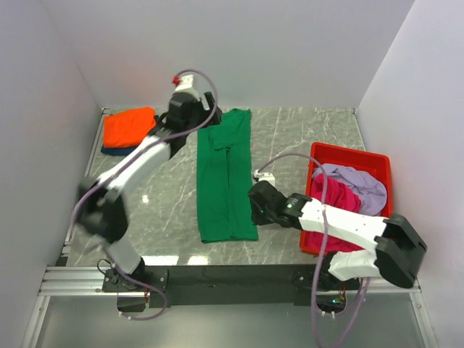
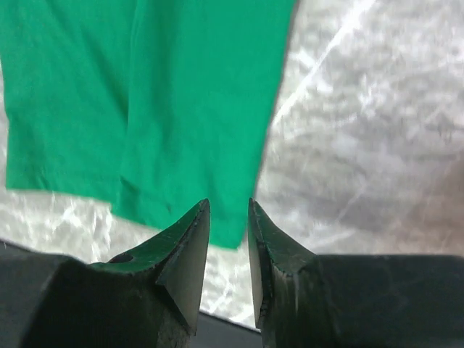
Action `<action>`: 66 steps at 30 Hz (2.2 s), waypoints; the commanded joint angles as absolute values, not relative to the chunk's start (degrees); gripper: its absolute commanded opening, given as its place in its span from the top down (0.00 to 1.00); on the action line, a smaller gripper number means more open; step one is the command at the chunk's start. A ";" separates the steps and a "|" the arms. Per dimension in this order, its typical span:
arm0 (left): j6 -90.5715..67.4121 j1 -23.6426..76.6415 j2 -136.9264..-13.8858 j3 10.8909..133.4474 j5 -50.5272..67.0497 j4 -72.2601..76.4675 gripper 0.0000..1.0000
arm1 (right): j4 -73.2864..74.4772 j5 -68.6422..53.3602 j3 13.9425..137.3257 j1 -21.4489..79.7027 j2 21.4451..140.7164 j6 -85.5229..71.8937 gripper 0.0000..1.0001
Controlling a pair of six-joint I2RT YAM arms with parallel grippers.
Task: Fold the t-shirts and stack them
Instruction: Fold the tshirt
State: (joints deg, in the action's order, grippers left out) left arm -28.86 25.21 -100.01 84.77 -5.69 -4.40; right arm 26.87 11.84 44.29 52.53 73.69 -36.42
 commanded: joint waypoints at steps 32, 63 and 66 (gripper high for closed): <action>-65.39 52.82 -65.39 30.59 -23.73 -26.63 0.20 | 21.18 6.95 30.15 57.48 63.81 -44.82 0.60; -77.16 63.01 -65.22 30.32 -25.75 -37.88 0.23 | 20.22 7.29 30.15 58.27 67.85 -45.61 0.60; -77.87 63.19 -63.55 29.62 -25.84 -38.58 0.23 | 19.95 7.21 30.06 58.18 68.03 -45.62 0.60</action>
